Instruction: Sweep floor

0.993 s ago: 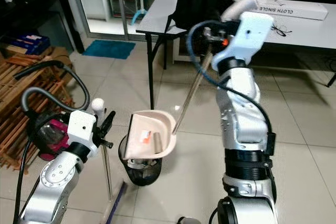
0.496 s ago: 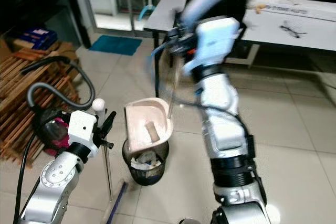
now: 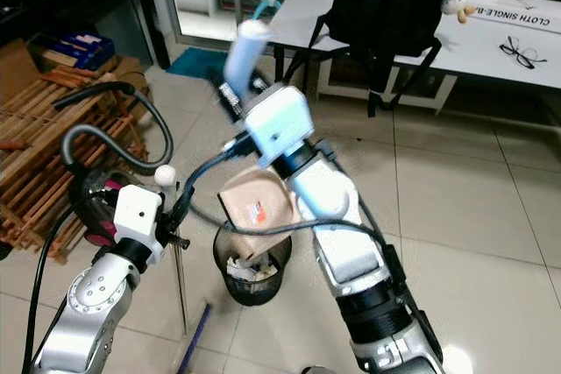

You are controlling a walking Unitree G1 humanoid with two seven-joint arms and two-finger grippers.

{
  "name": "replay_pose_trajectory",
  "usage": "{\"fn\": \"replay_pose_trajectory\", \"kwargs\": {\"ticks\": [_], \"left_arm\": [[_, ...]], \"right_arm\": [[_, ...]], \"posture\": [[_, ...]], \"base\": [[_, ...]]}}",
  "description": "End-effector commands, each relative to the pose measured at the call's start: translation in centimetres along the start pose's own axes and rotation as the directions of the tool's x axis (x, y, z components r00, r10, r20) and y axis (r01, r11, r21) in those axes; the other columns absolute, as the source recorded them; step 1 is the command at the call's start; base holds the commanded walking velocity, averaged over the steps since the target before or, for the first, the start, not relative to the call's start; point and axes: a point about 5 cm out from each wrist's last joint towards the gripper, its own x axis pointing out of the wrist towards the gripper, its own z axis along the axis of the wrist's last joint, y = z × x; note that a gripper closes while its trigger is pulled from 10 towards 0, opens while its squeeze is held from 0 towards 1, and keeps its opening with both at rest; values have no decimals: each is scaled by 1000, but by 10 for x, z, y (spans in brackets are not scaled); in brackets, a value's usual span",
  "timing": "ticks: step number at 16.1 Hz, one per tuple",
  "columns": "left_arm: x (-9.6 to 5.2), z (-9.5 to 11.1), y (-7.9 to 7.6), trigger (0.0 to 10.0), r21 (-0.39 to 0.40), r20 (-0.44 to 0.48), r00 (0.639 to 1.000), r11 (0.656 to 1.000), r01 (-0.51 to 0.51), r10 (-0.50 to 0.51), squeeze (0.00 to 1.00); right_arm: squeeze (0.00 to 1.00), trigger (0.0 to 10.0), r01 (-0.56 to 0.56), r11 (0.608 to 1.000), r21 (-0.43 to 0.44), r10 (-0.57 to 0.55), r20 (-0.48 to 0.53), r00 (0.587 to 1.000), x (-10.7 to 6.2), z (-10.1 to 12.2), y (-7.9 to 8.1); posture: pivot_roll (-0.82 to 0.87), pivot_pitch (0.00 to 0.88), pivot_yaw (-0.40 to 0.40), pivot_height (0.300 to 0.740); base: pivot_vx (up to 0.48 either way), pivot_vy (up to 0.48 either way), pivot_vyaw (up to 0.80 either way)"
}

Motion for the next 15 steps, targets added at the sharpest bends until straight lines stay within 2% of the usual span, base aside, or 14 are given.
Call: {"fn": "replay_pose_trajectory", "kwargs": {"ticks": [1,4,5,6,7,8,9,10,12,13,15], "left_arm": [[0,4,0,10000,17,16,1000,1000,7,-7,0],[0,4,0,10000,17,16,1000,1000,9,-10,0],[1,4,-1,10000,17,16,1000,1000,11,-12,0],[1,3,-1,10000,11,12,1000,1000,20,-20,0],[1,2,-3,10000,0,5,999,999,39,-39,0],[0,1,-6,10000,-17,-2,997,997,77,-77,0],[-1,1,-8,10000,-26,-7,995,995,99,-99,0],[-2,-1,-15,10000,-51,-17,986,985,165,-166,0],[-2,-2,-21,10000,-64,-23,978,977,206,-207,0],[-2,-2,-21,10000,-63,-22,978,977,206,-208,0],[-2,-2,-21,10000,-62,-24,977,976,208,-210,0]], "right_arm": [[0,10000,-45,995,-91,55,117,992,4,22,3],[0,10000,-75,987,-144,94,134,987,4,25,6],[0,10000,-31,989,-143,51,140,989,5,27,0],[0,10000,81,982,-169,-60,125,990,6,28,-17],[0,10000,211,953,-219,-195,93,976,5,27,-37],[0,10000,302,917,-261,-313,2,950,1,17,-60],[0,10000,330,898,-292,-350,-17,937,-2,15,-69],[0,10000,400,840,-367,-465,-107,879,-16,4,-93],[0,10000,482,776,-406,-578,-151,802,-37,-3,-115],[0,10000,479,745,-463,-602,-158,783,-48,-5,-122],[0,10000,481,720,-500,-631,-183,754,-59,-9,-125]], "posture": [[-76,0,29,740],[-76,0,29,740],[-78,0,28,740],[-78,0,28,740],[-78,0,28,740],[-78,0,28,740],[-84,0,24,740],[-94,0,27,740],[-99,0,29,740],[-100,0,28,740],[-101,0,27,740]], "base": [[0,0,0],[0,0,0],[0,0,0],[0,0,0],[0,0,0],[0,0,0],[0,0,0],[0,0,0],[0,0,-400],[0,0,-800],[0,0,-800]]}}
